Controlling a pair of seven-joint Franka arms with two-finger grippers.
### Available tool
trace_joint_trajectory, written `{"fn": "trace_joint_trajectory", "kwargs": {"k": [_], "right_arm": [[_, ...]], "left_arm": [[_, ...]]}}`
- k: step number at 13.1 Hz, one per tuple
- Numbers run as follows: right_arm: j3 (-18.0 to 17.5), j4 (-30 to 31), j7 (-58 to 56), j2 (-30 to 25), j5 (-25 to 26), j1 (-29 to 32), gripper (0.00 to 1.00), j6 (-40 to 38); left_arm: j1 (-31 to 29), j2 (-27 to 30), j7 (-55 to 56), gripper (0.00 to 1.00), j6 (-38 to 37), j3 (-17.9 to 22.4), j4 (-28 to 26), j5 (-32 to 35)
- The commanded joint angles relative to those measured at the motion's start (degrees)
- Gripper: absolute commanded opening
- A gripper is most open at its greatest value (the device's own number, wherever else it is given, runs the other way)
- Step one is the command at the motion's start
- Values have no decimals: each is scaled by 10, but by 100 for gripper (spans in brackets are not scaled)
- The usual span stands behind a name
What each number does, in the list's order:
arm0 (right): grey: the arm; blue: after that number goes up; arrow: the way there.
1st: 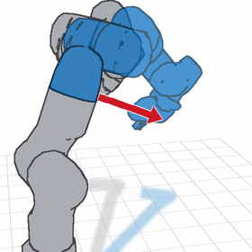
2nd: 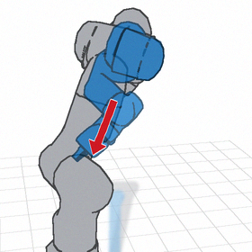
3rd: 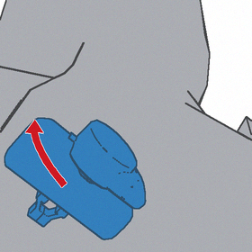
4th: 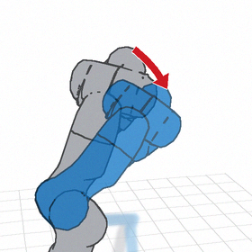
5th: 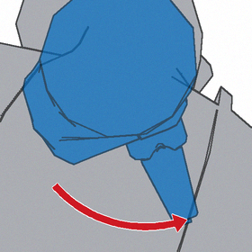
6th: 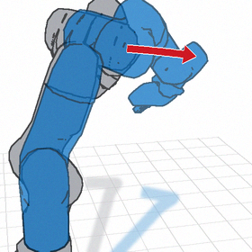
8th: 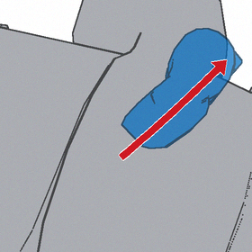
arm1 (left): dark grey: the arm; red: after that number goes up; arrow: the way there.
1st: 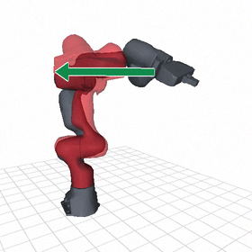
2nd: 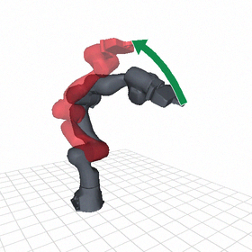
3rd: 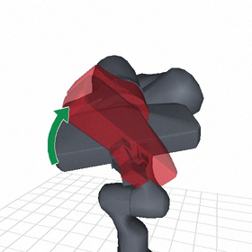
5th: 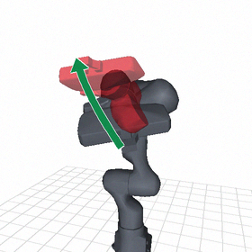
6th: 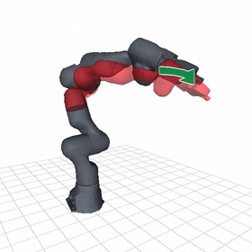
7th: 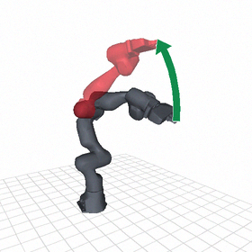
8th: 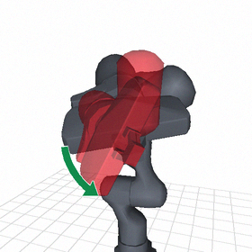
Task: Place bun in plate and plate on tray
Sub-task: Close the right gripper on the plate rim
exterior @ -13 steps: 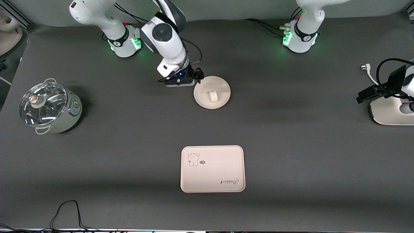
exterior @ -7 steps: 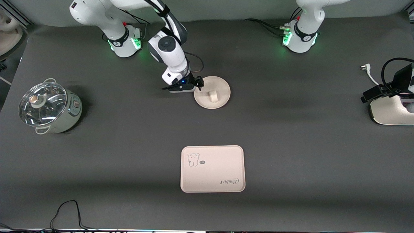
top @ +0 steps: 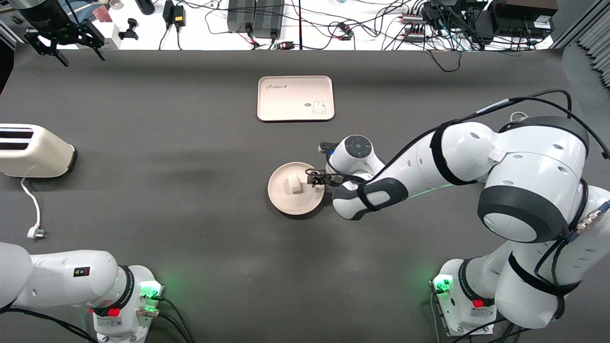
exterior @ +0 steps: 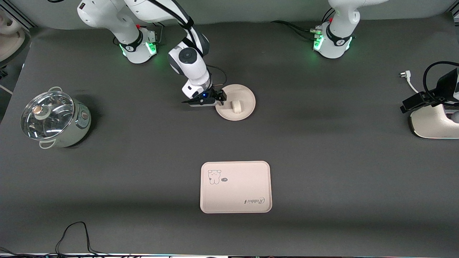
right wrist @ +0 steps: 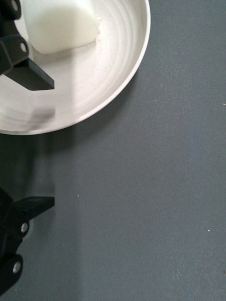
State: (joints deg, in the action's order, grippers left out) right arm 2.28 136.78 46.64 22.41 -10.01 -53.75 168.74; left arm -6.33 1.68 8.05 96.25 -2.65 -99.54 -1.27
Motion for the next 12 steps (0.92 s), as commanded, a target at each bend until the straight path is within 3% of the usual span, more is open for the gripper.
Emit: {"fn": "trace_joint_trajectory", "kwargs": {"k": [1, 3, 6, 12], "right_arm": [[-1, -7, 11, 1, -12, -7, 85, 2], [0, -8, 16, -2, -12, -6, 61, 2], [-1, -8, 16, -3, -12, -6, 37, 2], [-1, -11, 15, -5, -12, -6, 13, -11]], "left_arm": [[7, 12, -8, 100, -1, 4, -11, -1], [8, 13, -8, 100, -3, 3, -11, 0], [11, 9, -9, 100, -25, 1, 14, 0], [17, -2, -9, 100, -29, 0, 27, 0]]}}
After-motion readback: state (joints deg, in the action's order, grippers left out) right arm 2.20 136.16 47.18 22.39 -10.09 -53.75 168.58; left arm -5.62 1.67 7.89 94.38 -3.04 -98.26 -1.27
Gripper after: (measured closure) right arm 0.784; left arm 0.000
